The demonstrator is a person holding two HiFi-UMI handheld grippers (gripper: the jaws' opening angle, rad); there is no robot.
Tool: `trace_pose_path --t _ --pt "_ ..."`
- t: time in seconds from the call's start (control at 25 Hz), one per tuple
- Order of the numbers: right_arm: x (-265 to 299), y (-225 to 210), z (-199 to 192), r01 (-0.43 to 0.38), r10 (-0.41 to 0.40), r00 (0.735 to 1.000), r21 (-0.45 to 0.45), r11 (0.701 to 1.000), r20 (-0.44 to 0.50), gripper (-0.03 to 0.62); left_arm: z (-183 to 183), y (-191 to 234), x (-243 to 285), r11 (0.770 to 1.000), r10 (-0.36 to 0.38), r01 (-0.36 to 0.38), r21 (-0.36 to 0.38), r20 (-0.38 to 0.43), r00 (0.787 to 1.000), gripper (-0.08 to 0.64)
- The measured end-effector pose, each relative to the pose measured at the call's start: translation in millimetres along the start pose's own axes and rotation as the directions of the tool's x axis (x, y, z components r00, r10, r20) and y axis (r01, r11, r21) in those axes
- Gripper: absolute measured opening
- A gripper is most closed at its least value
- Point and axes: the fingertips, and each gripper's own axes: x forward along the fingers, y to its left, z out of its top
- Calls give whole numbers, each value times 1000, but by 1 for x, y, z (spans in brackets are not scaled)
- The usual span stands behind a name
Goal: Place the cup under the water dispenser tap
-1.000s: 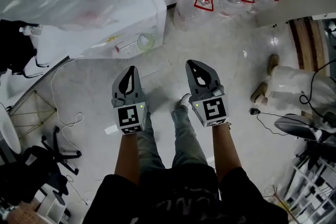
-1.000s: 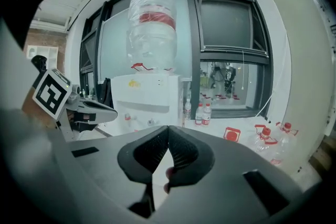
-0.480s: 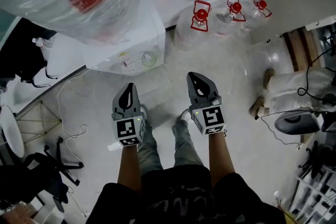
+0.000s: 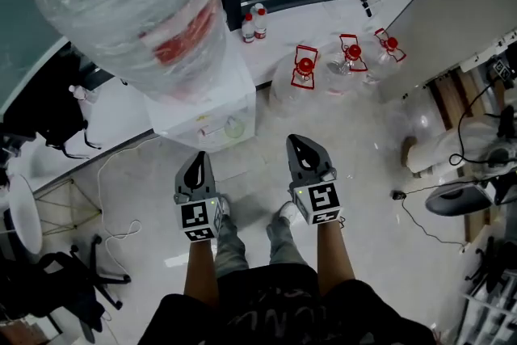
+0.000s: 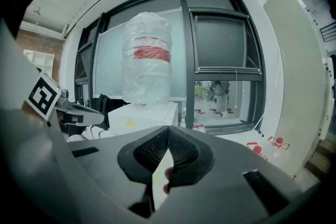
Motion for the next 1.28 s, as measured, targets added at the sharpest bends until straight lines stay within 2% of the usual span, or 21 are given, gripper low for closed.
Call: trace_pose_path --t 0.28,0.44,0.6,0.88,1.28 --pt "0 8 39 -17 18 999 -13 1000 47 14 33 3 -8 1000 2 -3 10 44 999 17" --pt "-1 7 57 -10 12 997 -21 1000 71 14 52 15 -13 999 14 -11 -37 86 996 17" --pt "-3 6 75 -2 2 995 -1 1000 102 14 77 29 -21 999 39 -37 -15 121 992 17" --pt "-7 6 101 -8 13 991 -40 999 131 14 104 29 -28 1000 19 -22 20 148 989 17" --pt "-20 -9 131 15 -8 988 -45 999 155 12 143 28 -37 999 10 -19 44 196 981 17"
